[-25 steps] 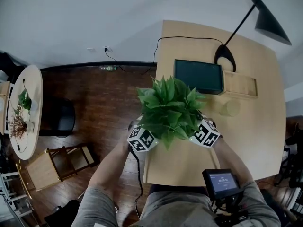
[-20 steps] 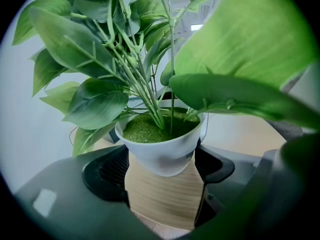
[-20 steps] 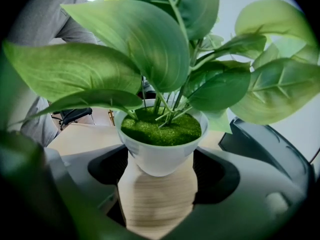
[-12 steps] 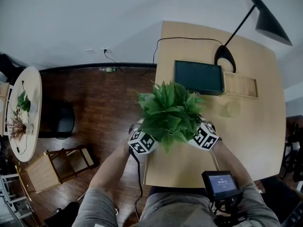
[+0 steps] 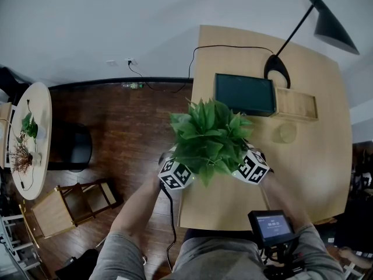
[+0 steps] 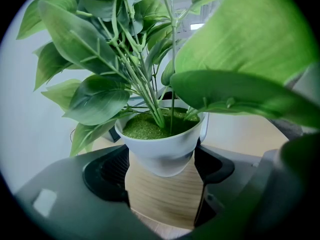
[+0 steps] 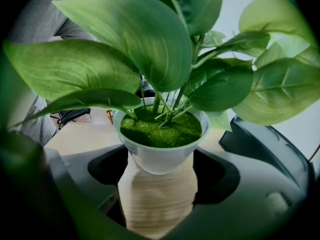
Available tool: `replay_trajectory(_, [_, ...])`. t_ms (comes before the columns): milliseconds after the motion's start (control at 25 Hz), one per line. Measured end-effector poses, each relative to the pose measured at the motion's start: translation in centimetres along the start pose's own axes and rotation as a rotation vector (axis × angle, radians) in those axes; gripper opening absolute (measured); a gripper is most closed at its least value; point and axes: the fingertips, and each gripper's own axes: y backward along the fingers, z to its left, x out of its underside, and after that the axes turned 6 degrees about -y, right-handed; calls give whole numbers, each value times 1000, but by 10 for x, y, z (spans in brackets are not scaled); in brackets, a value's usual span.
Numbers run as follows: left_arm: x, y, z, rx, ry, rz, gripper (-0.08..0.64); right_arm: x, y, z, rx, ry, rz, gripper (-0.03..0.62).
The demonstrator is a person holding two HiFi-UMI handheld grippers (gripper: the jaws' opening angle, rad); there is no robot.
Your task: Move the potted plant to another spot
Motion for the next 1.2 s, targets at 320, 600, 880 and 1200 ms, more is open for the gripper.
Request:
replay_trajectory(320, [-12,12,8,-49,6,-12,405,-3,4,1,6,-30,-35,448])
replay_trajectory(600, [7,35,3,-122,82,20,405,10,22,6,33,-40,-10,448])
replay_trajectory(880, [1,62,-2,-230,173,19,321,-2,53,13,101,-92,-64,448])
replay_trajectory(1200, [4,87,-10,-442,360,41,-8,3,72,14,187,-176,-107,99])
